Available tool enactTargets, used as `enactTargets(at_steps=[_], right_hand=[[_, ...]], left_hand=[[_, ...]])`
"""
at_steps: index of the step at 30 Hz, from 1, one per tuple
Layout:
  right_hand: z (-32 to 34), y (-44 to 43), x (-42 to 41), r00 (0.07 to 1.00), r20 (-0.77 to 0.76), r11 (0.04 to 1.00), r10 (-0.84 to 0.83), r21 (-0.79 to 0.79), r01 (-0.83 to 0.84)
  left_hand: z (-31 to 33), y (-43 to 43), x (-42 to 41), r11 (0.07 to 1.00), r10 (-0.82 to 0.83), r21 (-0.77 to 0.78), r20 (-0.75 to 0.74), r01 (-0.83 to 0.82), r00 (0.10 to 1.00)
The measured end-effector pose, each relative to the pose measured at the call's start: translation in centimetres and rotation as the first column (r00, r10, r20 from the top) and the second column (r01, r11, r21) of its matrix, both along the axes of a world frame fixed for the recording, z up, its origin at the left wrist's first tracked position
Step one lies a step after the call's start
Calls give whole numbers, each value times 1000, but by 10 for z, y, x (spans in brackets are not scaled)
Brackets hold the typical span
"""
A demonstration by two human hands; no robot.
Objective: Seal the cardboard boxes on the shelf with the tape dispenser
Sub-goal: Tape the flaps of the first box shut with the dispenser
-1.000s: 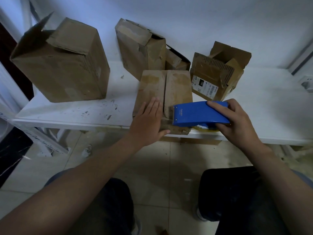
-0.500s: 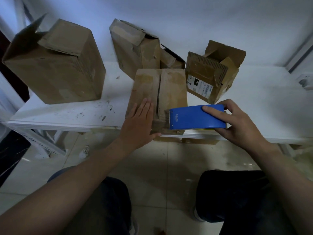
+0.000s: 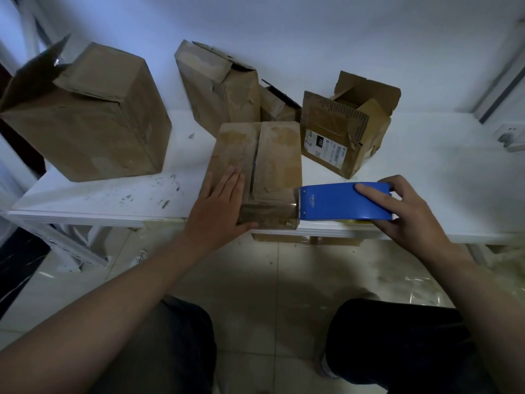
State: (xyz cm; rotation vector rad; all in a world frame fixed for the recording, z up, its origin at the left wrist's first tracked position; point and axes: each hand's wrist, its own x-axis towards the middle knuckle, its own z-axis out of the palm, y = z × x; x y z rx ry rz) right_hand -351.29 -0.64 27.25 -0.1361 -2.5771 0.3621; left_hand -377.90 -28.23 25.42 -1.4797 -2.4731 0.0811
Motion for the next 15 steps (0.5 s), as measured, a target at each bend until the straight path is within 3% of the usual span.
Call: enactTargets(at_steps=[8,15], right_hand=[[-8,2,-8,1000,25,1000,-9,-25,10],[-7,6,-9,997,64,997,-31,-67,35]], left_hand=[[-7,4,11,997,17,79,22,-19,1000],[-11,50,46,992,-114,45,-40,116,993]])
